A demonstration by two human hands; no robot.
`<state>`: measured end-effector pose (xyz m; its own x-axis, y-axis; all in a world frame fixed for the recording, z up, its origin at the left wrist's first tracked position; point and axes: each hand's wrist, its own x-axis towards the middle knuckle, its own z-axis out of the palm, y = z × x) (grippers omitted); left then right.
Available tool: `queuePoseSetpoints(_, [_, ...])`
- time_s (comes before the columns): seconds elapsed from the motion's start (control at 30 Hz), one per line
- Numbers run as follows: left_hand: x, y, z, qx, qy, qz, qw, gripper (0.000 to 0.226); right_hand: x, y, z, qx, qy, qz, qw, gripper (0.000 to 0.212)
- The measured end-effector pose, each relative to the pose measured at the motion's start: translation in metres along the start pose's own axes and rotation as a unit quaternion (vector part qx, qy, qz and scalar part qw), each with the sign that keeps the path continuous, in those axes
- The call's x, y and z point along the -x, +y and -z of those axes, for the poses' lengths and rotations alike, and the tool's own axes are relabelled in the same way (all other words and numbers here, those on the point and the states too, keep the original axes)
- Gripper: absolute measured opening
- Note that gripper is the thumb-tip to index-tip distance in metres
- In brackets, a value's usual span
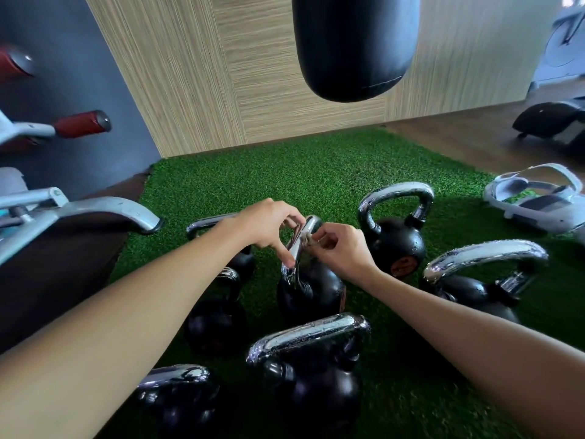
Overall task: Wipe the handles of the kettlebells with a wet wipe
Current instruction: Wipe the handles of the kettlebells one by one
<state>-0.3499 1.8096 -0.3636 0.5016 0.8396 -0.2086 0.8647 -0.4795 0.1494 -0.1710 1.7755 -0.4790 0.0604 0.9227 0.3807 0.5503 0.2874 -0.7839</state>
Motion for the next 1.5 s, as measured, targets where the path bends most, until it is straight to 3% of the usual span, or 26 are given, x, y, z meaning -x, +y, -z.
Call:
queuePoseSetpoints(0.2, [-0.005, -0.004, -0.003, 0.001, 0.002, 0.001, 1.0, 0.112, -0.012, -0.002, 0.007, -0.022, -0.029, -0.023, 0.999, 0.017])
queuePoseSetpoints(0.4, [-0.003, -0.007, -0.006, 0.011, 0.012, 0.002, 1.0, 0.106, 0.019, -0.007, 0.003, 0.0, -0.168, -0.002, 0.986, 0.014])
queuePoseSetpoints(0.57, [0.001, -0.005, -0.007, 0.008, 0.027, 0.004, 1.0, 0.103, 0.014, -0.007, 0.004, -0.033, -0.152, -0.017, 0.988, 0.012])
queuePoseSetpoints(0.73, [0.002, -0.005, -0.008, 0.012, 0.024, 0.002, 1.0, 0.103, 0.023, 0.005, -0.009, 0.071, -0.201, -0.01, 0.977, 0.014])
queuePoseSetpoints(0.9, [0.003, -0.007, -0.01, 0.004, 0.016, 0.008, 1.0, 0.108, 0.009, 0.008, -0.014, 0.086, -0.184, -0.031, 0.979, 0.023])
queuePoseSetpoints(1.03, [0.001, -0.011, -0.014, 0.001, 0.011, 0.016, 1.0, 0.114, 0.007, 0.005, -0.018, 0.105, -0.277, -0.015, 0.955, 0.026])
queuePoseSetpoints(1.23, [0.005, -0.01, -0.012, 0.016, 0.014, 0.011, 1.0, 0.11, 0.006, 0.013, -0.016, 0.039, -0.274, -0.051, 0.96, 0.025])
queuePoseSetpoints(1.4, [0.004, -0.01, -0.014, 0.018, 0.011, 0.011, 1.0, 0.118, 0.004, 0.007, -0.007, -0.11, -0.285, -0.093, 0.948, 0.011])
queuePoseSetpoints(1.5, [0.004, -0.01, -0.014, 0.02, 0.009, 0.005, 1.0, 0.121, -0.001, 0.003, -0.006, -0.161, -0.23, -0.087, 0.956, 0.008])
